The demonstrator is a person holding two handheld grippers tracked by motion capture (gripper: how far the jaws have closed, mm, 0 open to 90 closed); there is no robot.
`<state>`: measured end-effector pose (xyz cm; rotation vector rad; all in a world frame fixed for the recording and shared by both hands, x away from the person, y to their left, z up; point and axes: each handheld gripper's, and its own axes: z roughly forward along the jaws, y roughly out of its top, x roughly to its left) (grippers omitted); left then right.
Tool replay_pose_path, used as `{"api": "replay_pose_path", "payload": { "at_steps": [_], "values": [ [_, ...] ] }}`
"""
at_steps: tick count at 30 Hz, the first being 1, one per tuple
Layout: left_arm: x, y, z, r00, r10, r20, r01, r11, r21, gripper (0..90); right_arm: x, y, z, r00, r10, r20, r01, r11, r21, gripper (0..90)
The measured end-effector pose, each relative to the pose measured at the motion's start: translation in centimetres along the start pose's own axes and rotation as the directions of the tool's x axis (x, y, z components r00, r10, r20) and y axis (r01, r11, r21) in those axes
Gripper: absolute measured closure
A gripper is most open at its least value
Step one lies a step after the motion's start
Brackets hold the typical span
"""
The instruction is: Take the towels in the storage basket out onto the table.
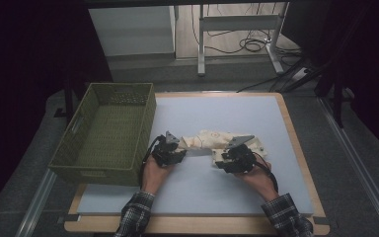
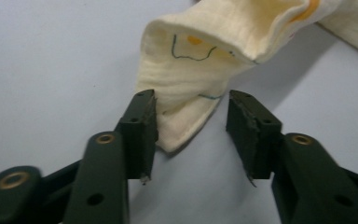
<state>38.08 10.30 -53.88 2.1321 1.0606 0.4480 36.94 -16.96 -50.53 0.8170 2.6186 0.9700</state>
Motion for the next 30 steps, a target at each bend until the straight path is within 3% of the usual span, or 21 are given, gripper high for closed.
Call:
{"api": "replay_pose_path", "payload": {
  "at_steps": [2, 4, 6, 8, 11, 14, 17, 20, 23, 26, 30],
  "values": [
    [-0.1, 0.0, 0.0, 0.9999, -0.004, 0.016, 0.004, 1.0000, 0.000, 69.6, 0.0, -0.2, 0.3, 0.9993, -0.022, 0.030, 0.021, 1.000, 0.023, 84.4],
    [0.0, 0.1, -0.1, 0.9999, 0.013, 0.011, -0.013, 0.9998, 0.012, 86.7, -0.3, -0.5, 0.2, 0.9991, -0.017, 0.038, 0.016, 0.999, 0.032, 86.5],
    [0.3, 0.1, -0.4, 0.9983, -0.015, 0.056, 0.015, 0.9998, 0.012, 88.5, -0.8, -0.6, -0.6, 0.9985, -0.014, 0.053, 0.012, 1.000, 0.024, 86.7],
    [0.2, 0.2, -1.0, 0.9959, -0.030, 0.085, 0.031, 0.9994, -0.011, 88.8, -1.5, -0.7, -2.1, 0.9968, -0.009, 0.079, 0.009, 1.000, -0.002, 86.7],
    [0.0, 0.6, -2.4, 0.9946, -0.022, 0.101, 0.027, 0.9986, -0.045, 88.9, -2.8, -0.7, -4.6, 0.9926, 0.006, 0.121, -0.001, 0.999, -0.041, 86.7],
    [-0.1, 1.5, -3.8, 0.9952, -0.013, 0.097, 0.021, 0.9963, -0.083, 89.0, -4.2, -0.6, -7.0, 0.9852, 0.020, 0.170, -0.010, 0.998, -0.055, 86.7],
    [0.1, 2.3, -4.2, 0.9968, -0.021, 0.077, 0.029, 0.9948, -0.097, 89.0, -5.6, -0.5, -8.5, 0.9763, 0.043, 0.212, -0.030, 0.997, -0.064, 86.7],
    [0.7, 2.9, -2.8, 0.9984, -0.041, 0.038, 0.044, 0.9970, -0.063, 88.8, -7.4, -0.2, -8.5, 0.9681, 0.088, 0.235, -0.075, 0.995, -0.067, 86.4],
    [1.7, 3.0, -0.6, 0.9968, -0.078, 0.018, 0.078, 0.9968, -0.014, 87.7, -9.3, -0.4, -6.8, 0.9605, 0.131, 0.246, -0.124, 0.991, -0.045, 83.1],
    [2.2, 2.6, 0.6, 0.9954, -0.095, 0.010, 0.095, 0.9955, -0.002, 76.5, -10.5, -1.0, -5.2, 0.9529, 0.158, 0.259, -0.161, 0.987, -0.009, 74.6],
    [2.2, 2.1, 0.7, 0.9953, -0.094, 0.022, 0.094, 0.9956, -0.004, 66.8, -10.9, -1.7, -5.6, 0.9541, 0.183, 0.237, -0.181, 0.983, -0.031, 72.0]
  ]
}}
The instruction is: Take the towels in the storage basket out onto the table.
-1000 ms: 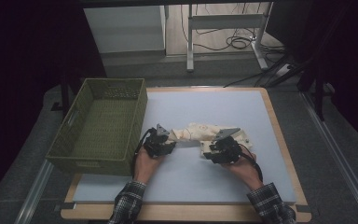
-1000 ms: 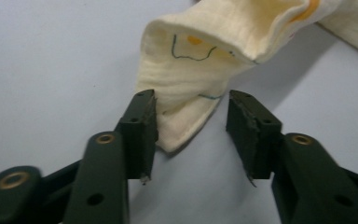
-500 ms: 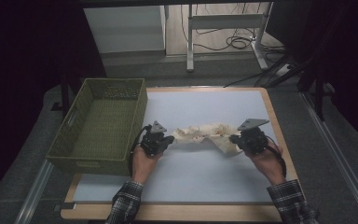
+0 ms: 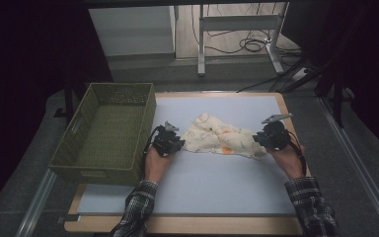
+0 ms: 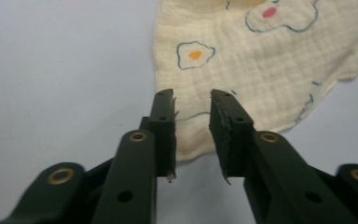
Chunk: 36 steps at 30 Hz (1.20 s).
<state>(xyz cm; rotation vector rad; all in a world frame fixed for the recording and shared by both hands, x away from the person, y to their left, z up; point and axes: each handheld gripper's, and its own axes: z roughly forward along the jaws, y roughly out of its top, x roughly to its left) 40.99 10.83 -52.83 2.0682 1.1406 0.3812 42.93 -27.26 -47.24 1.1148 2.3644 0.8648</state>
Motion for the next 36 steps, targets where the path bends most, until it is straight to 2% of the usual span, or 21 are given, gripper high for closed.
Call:
{"api": "replay_pose_path", "payload": {
  "at_steps": [2, 4, 9, 13, 17, 18, 20, 21, 23, 24, 26, 30, 34, 36],
  "values": [
    [0.0, -0.1, -0.1, 1.0000, -0.002, 0.004, 0.002, 1.0000, 0.004, 63.2, 0.0, -0.3, -0.8, 0.9999, 0.002, -0.012, -0.002, 1.000, -0.009, 71.9],
    [0.1, -0.3, -0.3, 1.0000, -0.008, 0.005, 0.009, 0.9999, -0.012, 60.0, 0.2, -0.7, -1.8, 0.9995, 0.005, -0.031, -0.006, 1.000, -0.023, 71.9],
    [0.6, -0.6, -0.4, 0.9995, -0.031, -0.012, 0.030, 0.9991, -0.030, 53.5, 1.6, -1.9, -3.3, 0.9954, -0.006, -0.096, 0.003, 1.000, -0.029, 71.7],
    [0.6, -0.6, 0.0, 0.9986, -0.040, -0.033, 0.040, 0.9989, -0.025, 53.1, 2.7, -2.8, -2.2, 0.9939, -0.020, -0.108, 0.019, 1.000, -0.013, 65.2],
    [0.2, -0.8, 0.6, 0.9990, -0.029, -0.034, 0.029, 0.9996, 0.000, 52.0, 2.7, -2.9, -0.3, 0.9940, 0.005, -0.110, -0.005, 1.000, -0.001, 63.1],
    [0.1, -0.8, 0.7, 0.9992, -0.028, -0.028, 0.028, 0.9996, -0.006, 54.1, 2.7, -2.9, 0.1, 0.9939, 0.011, -0.110, -0.011, 1.000, -0.001, 63.7],
    [0.0, -0.9, 0.8, 0.9994, -0.034, -0.009, 0.033, 0.9993, -0.015, 62.4, 2.7, -2.8, 0.8, 0.9959, 0.002, -0.091, -0.002, 1.000, 0.003, 78.0],
    [-0.1, -0.9, 0.7, 0.9994, -0.034, 0.003, 0.034, 0.9993, -0.012, 68.3, 2.8, -2.7, 1.0, 0.9967, -0.011, -0.080, 0.011, 1.000, 0.005, 83.3],
    [-0.5, -1.0, 0.6, 0.9997, -0.017, 0.017, 0.018, 0.9998, -0.007, 82.9, 3.1, -2.8, 1.0, 0.9960, -0.023, -0.087, 0.023, 1.000, 0.000, 86.1],
    [-0.7, -1.0, 0.4, 0.9999, -0.004, 0.014, 0.004, 1.0000, -0.005, 84.4, 3.4, -2.8, 0.9, 0.9955, -0.029, -0.090, 0.029, 1.000, -0.001, 86.2],
    [-0.9, -1.1, 0.0, 0.9994, -0.003, 0.035, 0.004, 0.9999, -0.016, 85.6, 4.0, -2.9, 0.1, 0.9947, -0.048, -0.091, 0.048, 0.999, -0.007, 86.2],
    [-2.0, -1.6, -1.7, 0.9986, 0.002, 0.052, 0.001, 0.9982, -0.060, 85.6, 4.6, -3.5, -2.4, 0.9915, -0.066, -0.112, 0.063, 0.997, -0.033, 85.9],
    [-3.2, -2.5, -3.5, 0.9965, 0.039, 0.074, -0.034, 0.9968, -0.072, 85.6, 5.0, -5.0, -4.9, 0.9871, -0.059, -0.148, 0.054, 0.998, -0.042, 85.7],
    [-3.8, -3.2, -4.3, 0.9944, 0.042, 0.097, -0.034, 0.9964, -0.078, 85.6, 5.3, -6.1, -5.8, 0.9854, -0.062, -0.159, 0.057, 0.998, -0.038, 85.8]
  ]
}}
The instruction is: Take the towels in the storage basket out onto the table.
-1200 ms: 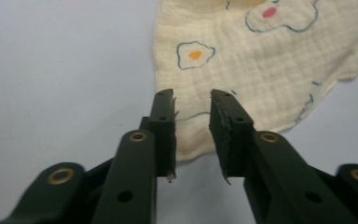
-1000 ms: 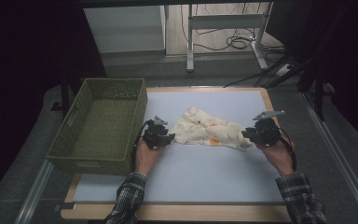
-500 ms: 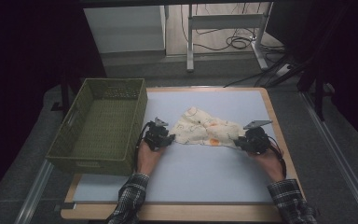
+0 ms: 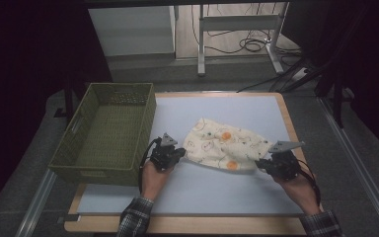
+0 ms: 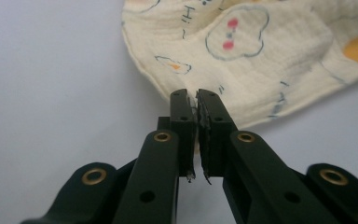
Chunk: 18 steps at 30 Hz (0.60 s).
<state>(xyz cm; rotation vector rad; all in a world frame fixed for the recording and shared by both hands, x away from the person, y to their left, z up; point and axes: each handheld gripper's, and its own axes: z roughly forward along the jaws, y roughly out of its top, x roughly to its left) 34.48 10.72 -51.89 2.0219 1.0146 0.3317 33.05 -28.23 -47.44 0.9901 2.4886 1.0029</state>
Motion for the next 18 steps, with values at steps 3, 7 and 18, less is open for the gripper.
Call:
{"api": "replay_pose_path", "payload": {
  "at_steps": [3, 7, 18],
  "values": [
    [-1.2, -1.3, -0.8, 0.9996, 0.019, 0.023, -0.019, 0.9997, 0.015, 85.5, 0.8, -1.6, -0.9, 0.9995, 0.014, -0.029, -0.014, 1.000, 0.009, 85.8],
    [-2.5, -3.5, -1.6, 0.9979, 0.016, 0.063, -0.019, 0.9991, 0.039, 85.4, 1.8, -3.6, -1.6, 0.9981, 0.036, -0.051, -0.034, 0.999, 0.035, 85.7],
    [-1.7, -3.1, -1.7, 0.9997, 0.010, 0.021, -0.010, 0.9999, 0.008, 60.0, 1.7, -4.8, -3.2, 0.9974, 0.071, -0.011, -0.071, 0.997, -0.019, 73.7]
  ]
}}
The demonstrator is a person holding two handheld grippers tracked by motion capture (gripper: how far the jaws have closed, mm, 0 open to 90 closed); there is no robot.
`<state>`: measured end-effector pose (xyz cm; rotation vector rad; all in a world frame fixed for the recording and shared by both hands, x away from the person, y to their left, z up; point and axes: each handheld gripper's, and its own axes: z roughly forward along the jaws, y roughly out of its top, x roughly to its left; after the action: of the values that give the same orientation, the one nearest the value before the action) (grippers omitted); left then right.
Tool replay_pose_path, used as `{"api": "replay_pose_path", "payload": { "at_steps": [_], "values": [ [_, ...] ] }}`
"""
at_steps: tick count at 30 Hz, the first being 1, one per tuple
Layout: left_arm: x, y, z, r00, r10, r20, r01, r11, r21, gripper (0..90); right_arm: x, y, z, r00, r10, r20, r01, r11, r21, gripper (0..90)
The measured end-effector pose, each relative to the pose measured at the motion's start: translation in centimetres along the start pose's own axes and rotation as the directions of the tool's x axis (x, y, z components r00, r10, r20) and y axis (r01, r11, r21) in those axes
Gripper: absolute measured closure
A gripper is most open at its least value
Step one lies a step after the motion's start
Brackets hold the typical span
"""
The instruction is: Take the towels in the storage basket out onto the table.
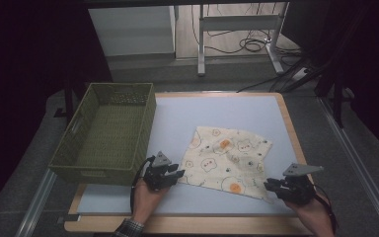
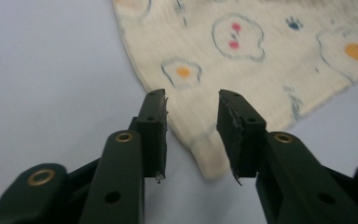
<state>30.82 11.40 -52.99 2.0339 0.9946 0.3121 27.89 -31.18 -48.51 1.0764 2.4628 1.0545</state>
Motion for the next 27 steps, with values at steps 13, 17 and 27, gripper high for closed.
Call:
{"api": "replay_pose_path", "payload": {
  "at_steps": [13, 17, 27],
  "values": [
    [2.4, 6.1, 4.4, 0.9962, 0.043, -0.075, -0.043, 0.9991, 0.005, 52.1, -6.5, 2.3, 2.1, 0.9832, 0.100, 0.153, -0.097, 0.995, -0.026, 74.2],
    [4.2, 7.8, 6.3, 0.9960, 0.027, -0.086, -0.025, 0.9995, 0.016, 56.7, -8.0, 3.4, 3.8, 0.9762, 0.118, 0.182, -0.116, 0.993, -0.022, 75.9],
    [6.3, 9.5, 10.8, 0.9959, -0.065, -0.063, 0.067, 0.9972, 0.034, 51.5, -10.3, 5.5, 7.3, 0.9541, 0.173, 0.244, -0.176, 0.984, -0.009, 60.3]
  ]
}}
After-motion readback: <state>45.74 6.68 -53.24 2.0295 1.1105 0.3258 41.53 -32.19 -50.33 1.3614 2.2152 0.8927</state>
